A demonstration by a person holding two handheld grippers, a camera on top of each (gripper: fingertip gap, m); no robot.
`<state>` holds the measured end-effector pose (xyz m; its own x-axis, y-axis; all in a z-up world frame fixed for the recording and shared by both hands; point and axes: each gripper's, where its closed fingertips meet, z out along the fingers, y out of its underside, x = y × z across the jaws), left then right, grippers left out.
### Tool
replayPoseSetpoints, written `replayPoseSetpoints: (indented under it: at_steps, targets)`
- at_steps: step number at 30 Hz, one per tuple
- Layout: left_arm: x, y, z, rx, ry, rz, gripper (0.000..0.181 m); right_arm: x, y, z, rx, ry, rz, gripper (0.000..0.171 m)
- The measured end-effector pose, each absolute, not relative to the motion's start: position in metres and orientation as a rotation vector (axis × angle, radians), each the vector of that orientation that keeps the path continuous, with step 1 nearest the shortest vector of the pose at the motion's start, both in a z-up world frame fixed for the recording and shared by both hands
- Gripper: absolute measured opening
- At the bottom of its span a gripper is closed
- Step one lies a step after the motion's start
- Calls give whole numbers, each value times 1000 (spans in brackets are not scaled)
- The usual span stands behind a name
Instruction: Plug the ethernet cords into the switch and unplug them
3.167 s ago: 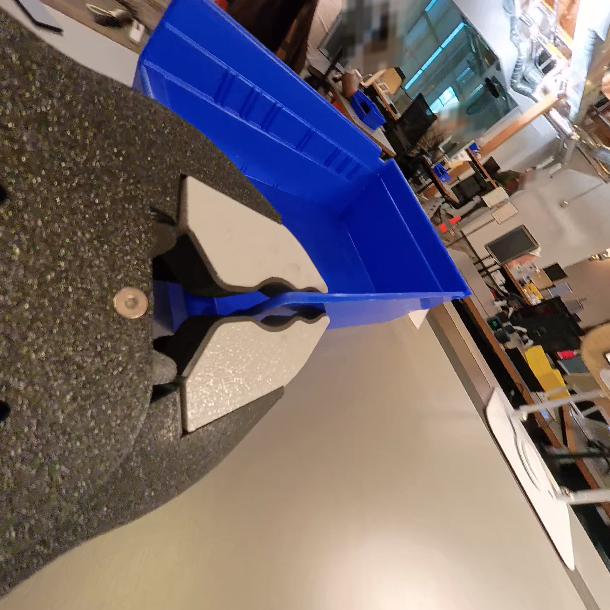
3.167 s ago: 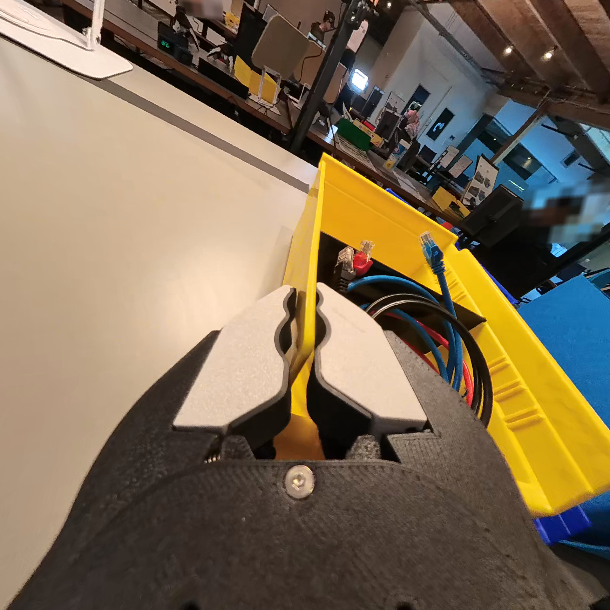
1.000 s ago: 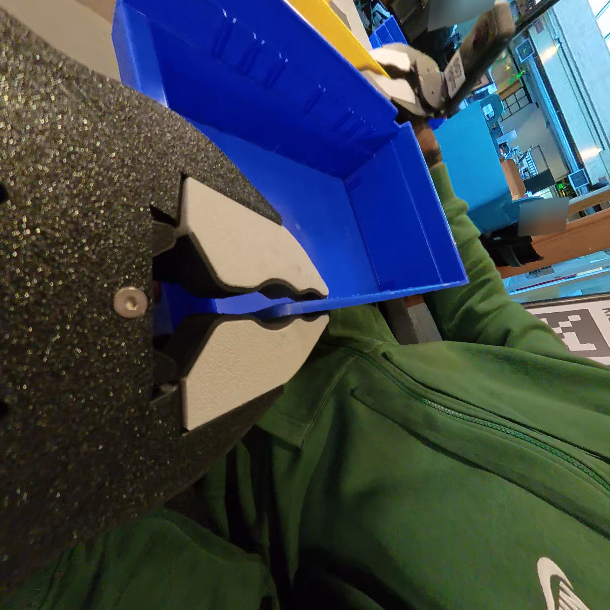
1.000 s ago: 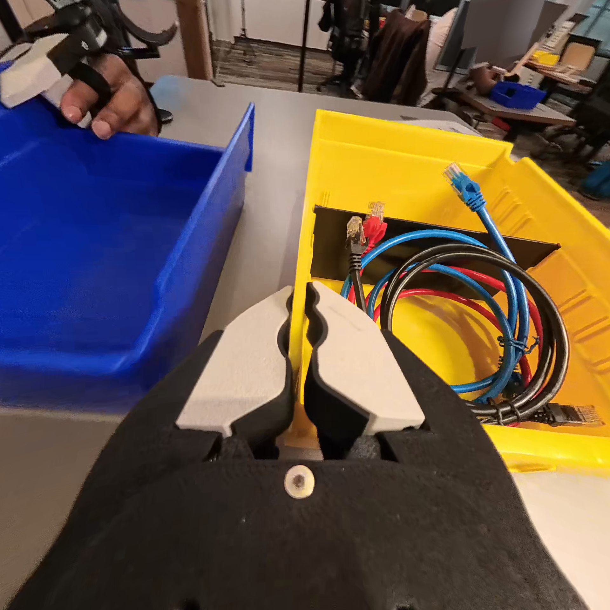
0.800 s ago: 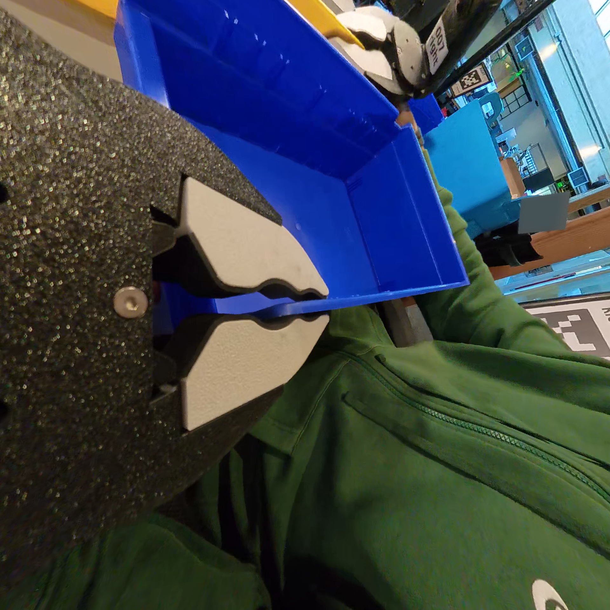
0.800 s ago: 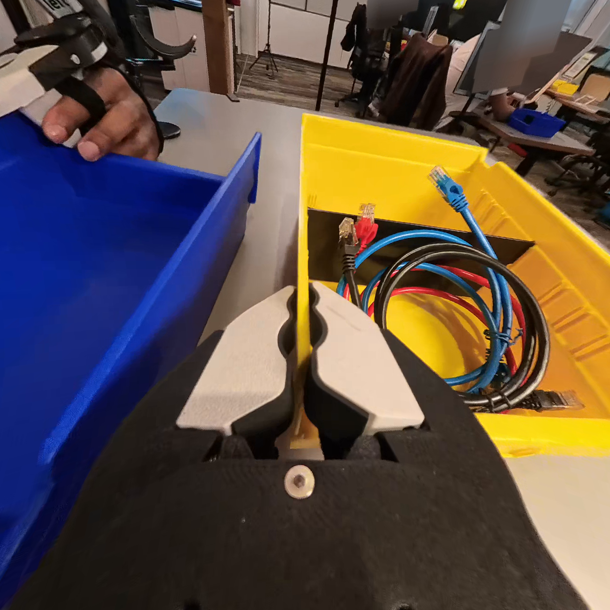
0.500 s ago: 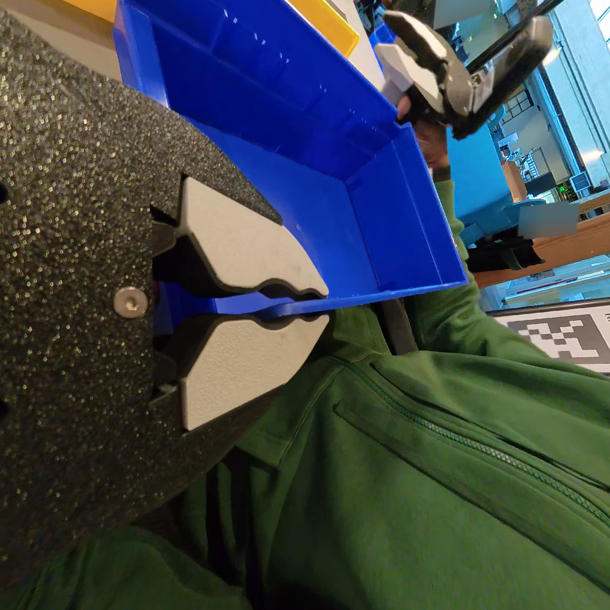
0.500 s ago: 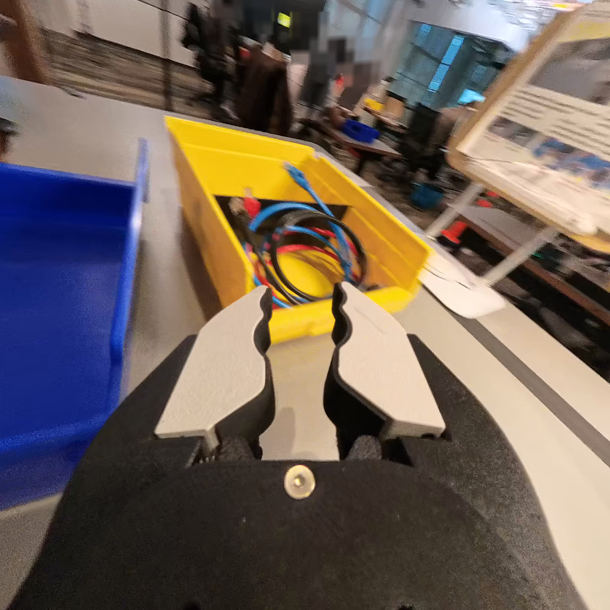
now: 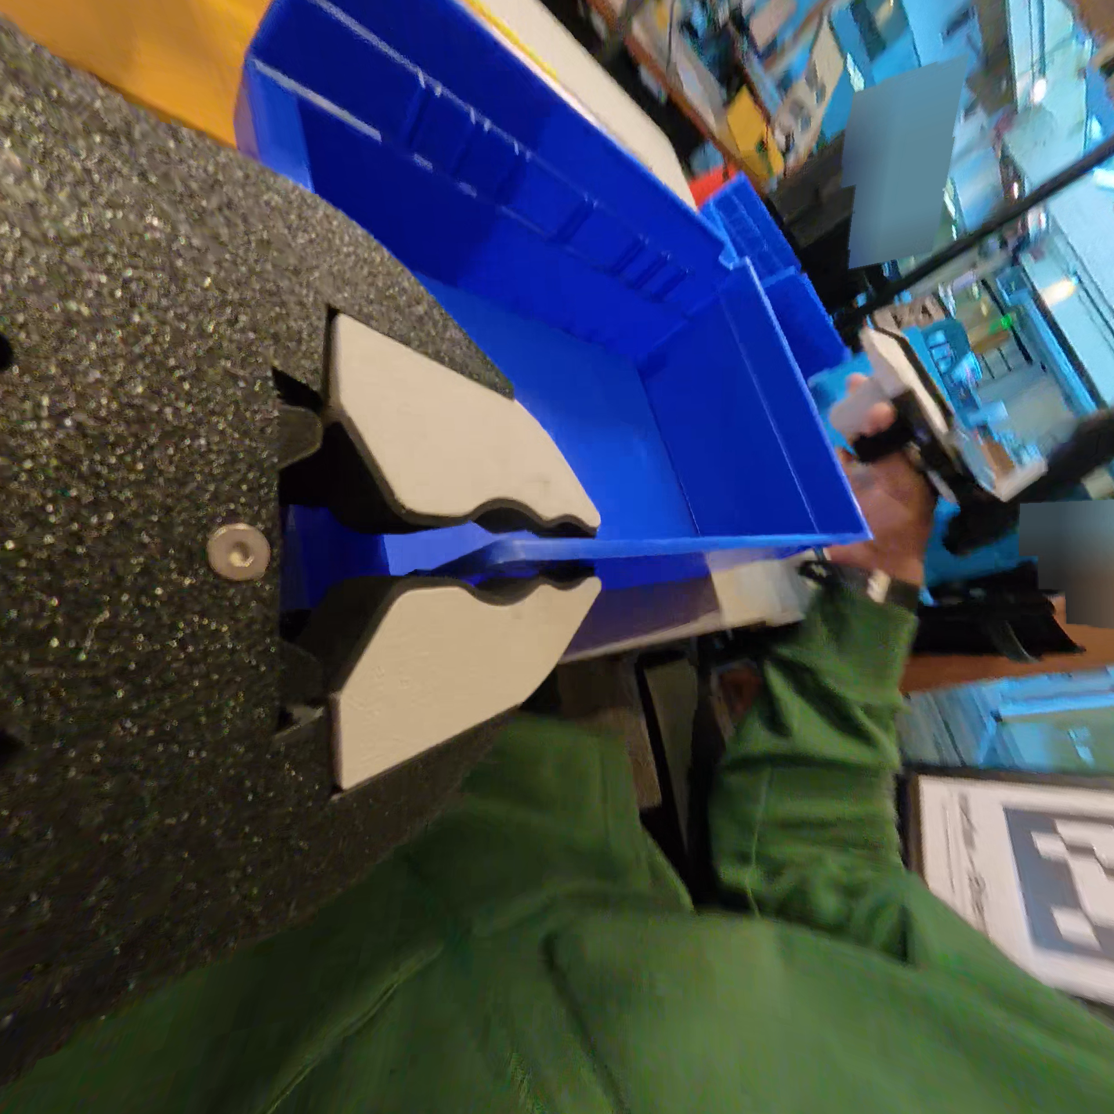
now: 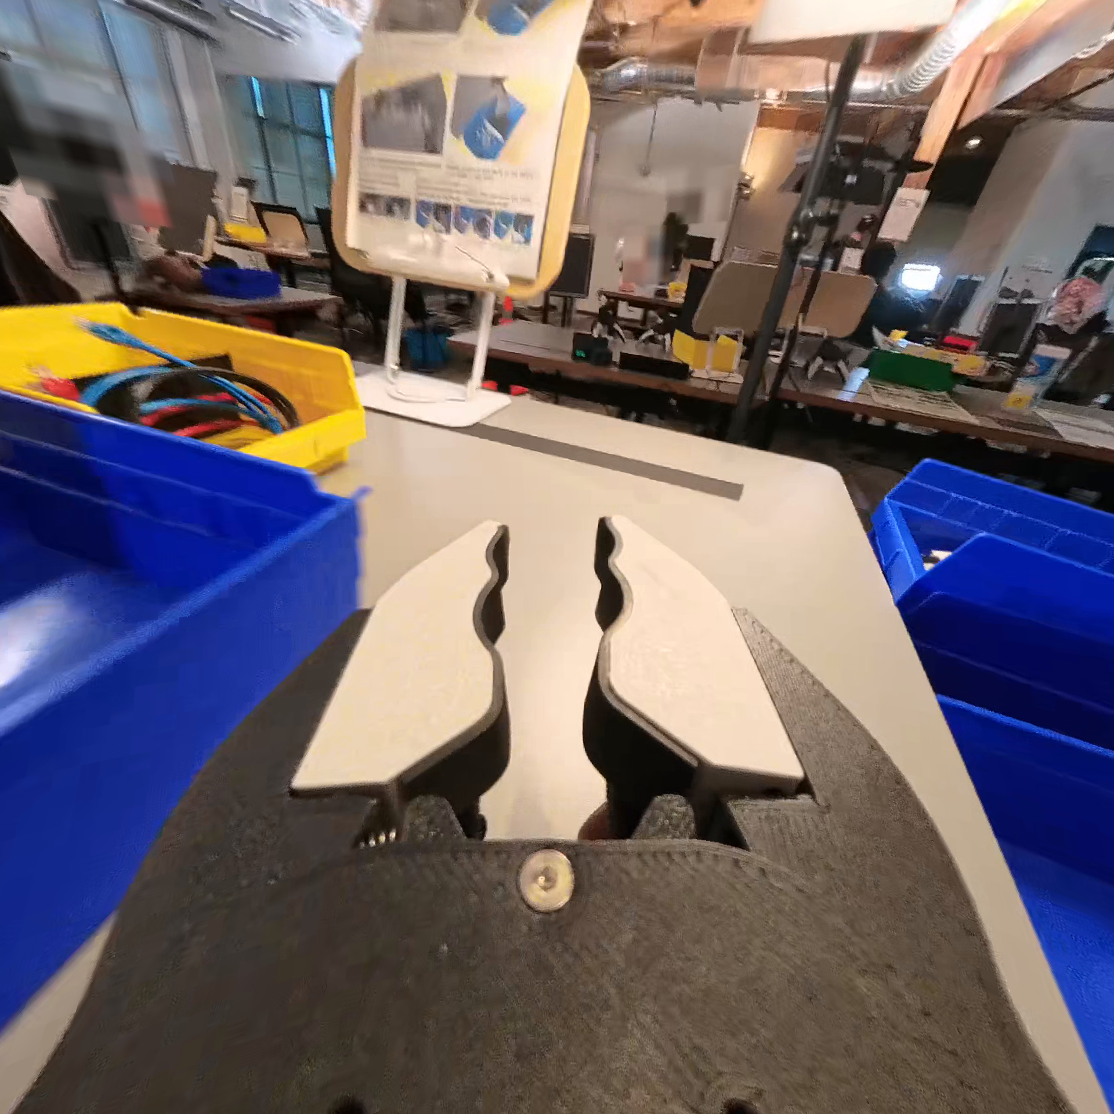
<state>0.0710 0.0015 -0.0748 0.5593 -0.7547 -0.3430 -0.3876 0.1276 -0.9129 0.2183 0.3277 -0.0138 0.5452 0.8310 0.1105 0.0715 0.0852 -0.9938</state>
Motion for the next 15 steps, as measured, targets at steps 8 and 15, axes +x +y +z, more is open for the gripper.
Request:
replayPoseSetpoints:
  at_steps: [8,15]
  targets:
    - [72,12,-40,-1297,841,-324,38,193,206,37,-1198,-1295,648,30]
    - [-29,0,-17,-1285,533,-245,40,116,54,-22,-885,-1948,573,36]
